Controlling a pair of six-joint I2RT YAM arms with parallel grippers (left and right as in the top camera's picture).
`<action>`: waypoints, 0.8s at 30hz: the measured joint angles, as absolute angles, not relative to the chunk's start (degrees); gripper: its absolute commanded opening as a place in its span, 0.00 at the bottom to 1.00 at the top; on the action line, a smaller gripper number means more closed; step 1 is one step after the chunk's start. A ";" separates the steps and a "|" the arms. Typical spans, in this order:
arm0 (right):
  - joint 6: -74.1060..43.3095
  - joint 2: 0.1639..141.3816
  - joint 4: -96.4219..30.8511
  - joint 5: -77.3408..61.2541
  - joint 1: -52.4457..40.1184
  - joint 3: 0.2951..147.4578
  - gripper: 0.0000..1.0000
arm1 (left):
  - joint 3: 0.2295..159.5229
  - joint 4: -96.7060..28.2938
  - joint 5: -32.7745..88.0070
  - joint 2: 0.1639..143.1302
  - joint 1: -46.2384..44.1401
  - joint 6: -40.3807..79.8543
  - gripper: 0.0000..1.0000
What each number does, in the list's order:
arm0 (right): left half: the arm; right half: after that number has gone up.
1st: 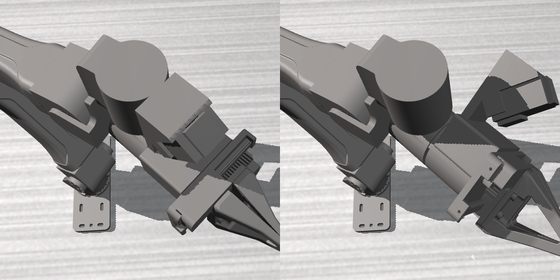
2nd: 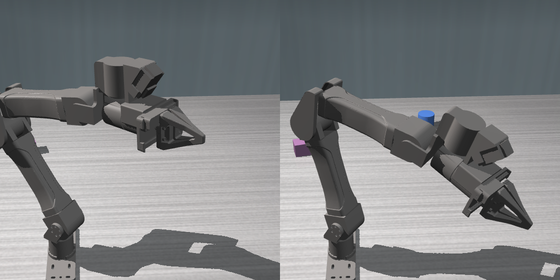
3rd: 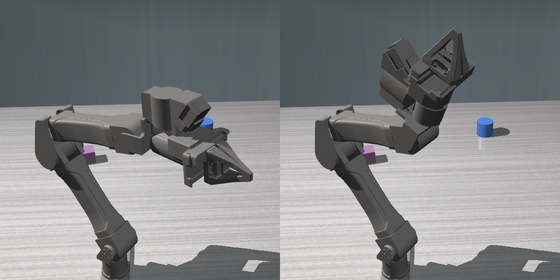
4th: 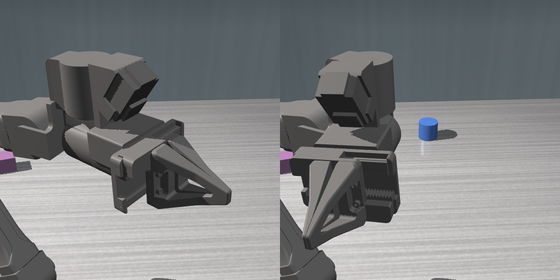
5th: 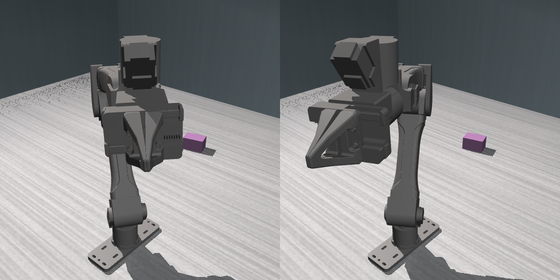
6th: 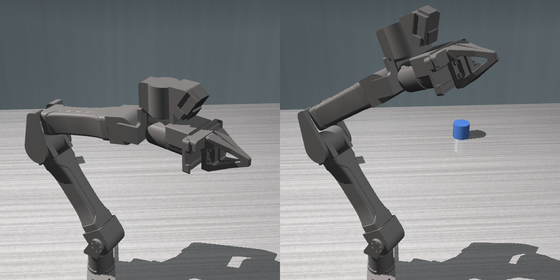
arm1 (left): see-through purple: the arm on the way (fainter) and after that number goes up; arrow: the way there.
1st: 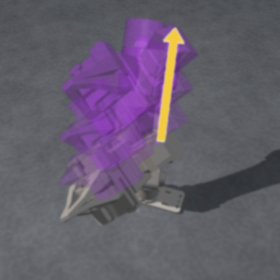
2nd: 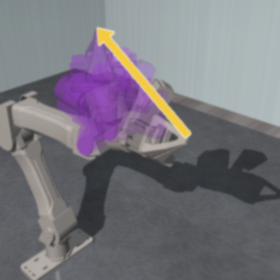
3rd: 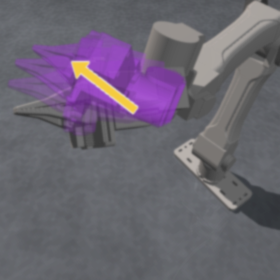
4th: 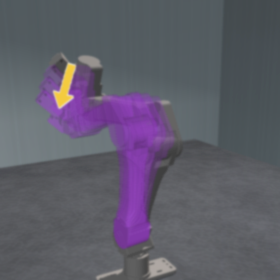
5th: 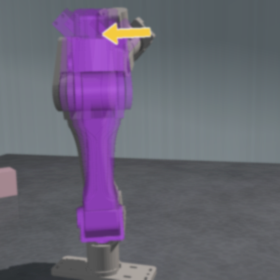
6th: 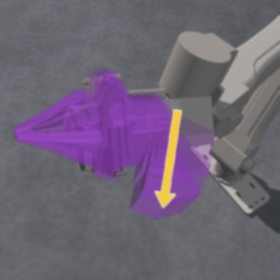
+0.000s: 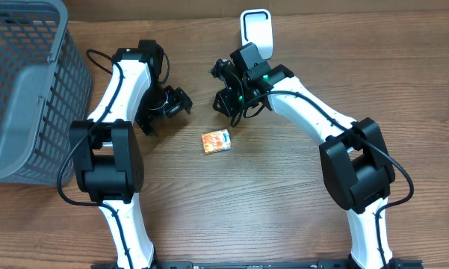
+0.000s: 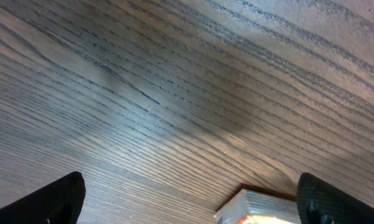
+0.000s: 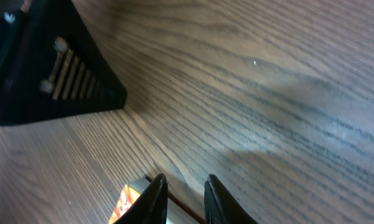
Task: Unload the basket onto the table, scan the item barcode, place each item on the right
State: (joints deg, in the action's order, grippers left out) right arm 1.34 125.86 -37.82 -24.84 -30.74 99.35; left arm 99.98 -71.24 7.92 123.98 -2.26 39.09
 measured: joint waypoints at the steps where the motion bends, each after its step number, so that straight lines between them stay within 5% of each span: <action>1: 0.78 125.84 -37.36 -24.75 -30.74 98.61 0.17 | 99.98 -71.26 7.94 123.98 -2.26 39.09 1.00; 13: -7.33 125.84 -38.33 -24.51 -30.74 91.44 0.04 | 99.98 -71.24 7.92 123.98 -2.26 39.09 1.00; 24: -9.47 125.84 -55.83 -24.60 -30.74 91.48 0.04 | 99.98 -71.26 7.92 123.98 -2.26 39.09 1.00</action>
